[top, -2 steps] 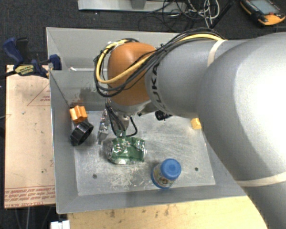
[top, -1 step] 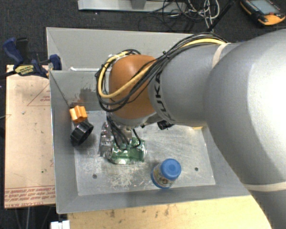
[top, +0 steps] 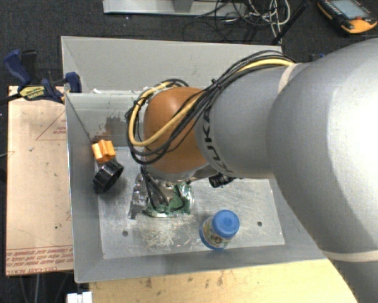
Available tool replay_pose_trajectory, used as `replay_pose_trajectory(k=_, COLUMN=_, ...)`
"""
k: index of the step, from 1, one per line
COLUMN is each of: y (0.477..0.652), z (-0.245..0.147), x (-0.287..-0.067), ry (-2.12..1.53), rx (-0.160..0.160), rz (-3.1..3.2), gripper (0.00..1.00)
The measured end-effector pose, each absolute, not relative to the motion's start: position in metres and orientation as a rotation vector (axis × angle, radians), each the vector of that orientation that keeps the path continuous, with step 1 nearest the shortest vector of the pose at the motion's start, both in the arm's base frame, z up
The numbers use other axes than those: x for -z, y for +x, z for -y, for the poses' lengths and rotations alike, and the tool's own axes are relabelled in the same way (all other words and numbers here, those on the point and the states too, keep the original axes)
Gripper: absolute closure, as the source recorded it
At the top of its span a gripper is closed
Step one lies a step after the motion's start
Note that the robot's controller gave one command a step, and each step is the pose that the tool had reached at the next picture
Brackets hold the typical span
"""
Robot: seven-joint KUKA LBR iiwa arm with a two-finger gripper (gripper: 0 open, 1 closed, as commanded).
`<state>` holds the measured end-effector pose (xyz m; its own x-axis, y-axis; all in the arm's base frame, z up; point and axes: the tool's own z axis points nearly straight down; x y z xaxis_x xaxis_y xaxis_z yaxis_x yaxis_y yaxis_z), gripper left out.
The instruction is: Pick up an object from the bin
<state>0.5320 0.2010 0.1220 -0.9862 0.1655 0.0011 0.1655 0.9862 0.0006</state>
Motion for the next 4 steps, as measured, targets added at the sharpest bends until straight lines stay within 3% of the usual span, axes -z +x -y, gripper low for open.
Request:
replay_pose_trajectory(k=1, y=0.531, z=-0.17, x=-0.128, ry=-0.571, rx=0.002, rz=3.087, gripper=1.0)
replay_pose_trajectory(k=2, y=0.522, z=-0.175, x=-0.131, ry=-0.526, rx=-0.003, rz=3.096, gripper=1.0)
replay_pose_trajectory(k=3, y=0.518, z=-0.187, x=-0.129, ry=-0.098, rx=0.003, rz=3.14, gripper=1.0)
replay_pose_trajectory(k=4, y=0.512, z=-0.207, x=-0.163, ry=-0.289, rx=-0.002, rz=3.126, gripper=1.0)
